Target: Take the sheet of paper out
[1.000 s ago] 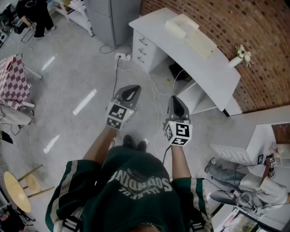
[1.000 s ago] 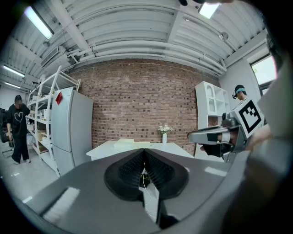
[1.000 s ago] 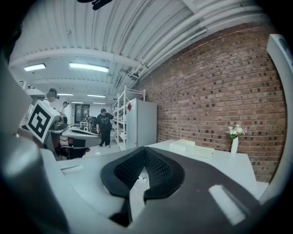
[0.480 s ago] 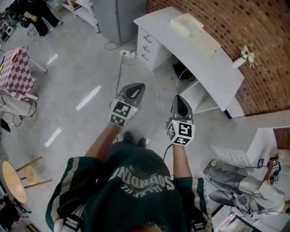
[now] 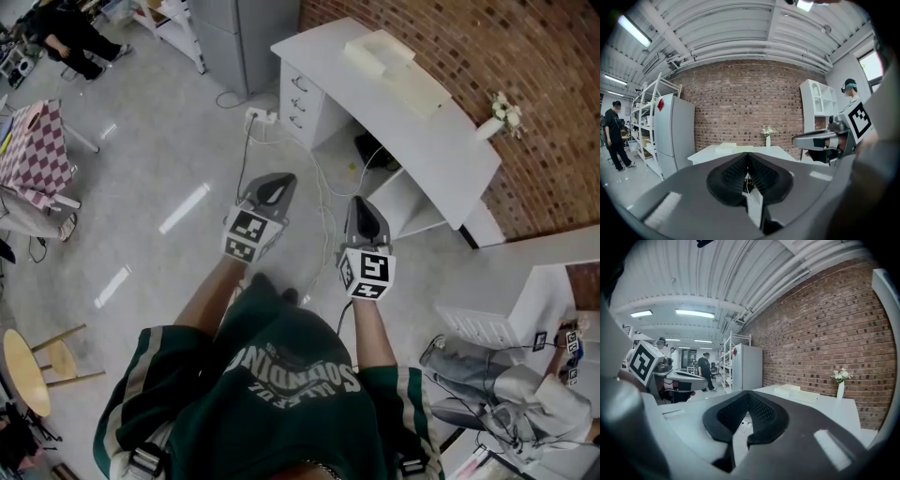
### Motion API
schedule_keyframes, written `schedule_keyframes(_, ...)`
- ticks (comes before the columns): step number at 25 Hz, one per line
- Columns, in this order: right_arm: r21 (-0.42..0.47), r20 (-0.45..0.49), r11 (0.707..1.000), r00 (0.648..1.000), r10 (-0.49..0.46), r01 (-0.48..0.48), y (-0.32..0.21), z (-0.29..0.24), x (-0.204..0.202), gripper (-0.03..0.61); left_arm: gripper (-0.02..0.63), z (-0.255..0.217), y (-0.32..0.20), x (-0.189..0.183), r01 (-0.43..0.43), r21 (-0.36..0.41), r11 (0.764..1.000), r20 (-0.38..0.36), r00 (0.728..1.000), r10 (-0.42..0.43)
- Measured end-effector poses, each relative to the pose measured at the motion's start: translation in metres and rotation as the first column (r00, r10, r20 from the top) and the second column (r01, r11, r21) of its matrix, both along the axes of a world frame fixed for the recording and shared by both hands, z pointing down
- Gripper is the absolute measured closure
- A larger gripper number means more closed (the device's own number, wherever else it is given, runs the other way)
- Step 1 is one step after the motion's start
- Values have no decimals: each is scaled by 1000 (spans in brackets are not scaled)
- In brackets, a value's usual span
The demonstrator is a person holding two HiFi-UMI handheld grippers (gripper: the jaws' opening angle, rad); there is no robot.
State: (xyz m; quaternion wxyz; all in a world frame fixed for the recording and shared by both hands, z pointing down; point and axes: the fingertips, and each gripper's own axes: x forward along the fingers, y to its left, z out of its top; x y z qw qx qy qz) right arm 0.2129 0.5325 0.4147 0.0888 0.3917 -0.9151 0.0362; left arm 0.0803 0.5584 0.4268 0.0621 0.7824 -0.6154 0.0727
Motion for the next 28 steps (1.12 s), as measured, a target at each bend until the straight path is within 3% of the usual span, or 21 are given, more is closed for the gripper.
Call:
schedule_keyframes(11,-6,13,1000,1000,28,-28,-33,4,14,577,603,-1,-36,16,-35,8,999,-1,999,35)
schedule_keyframes(28,-32,-3,994,995,103,-103,-162,11,-46,577,603,16,-176,-43,-108,-24,994,-28,994,107)
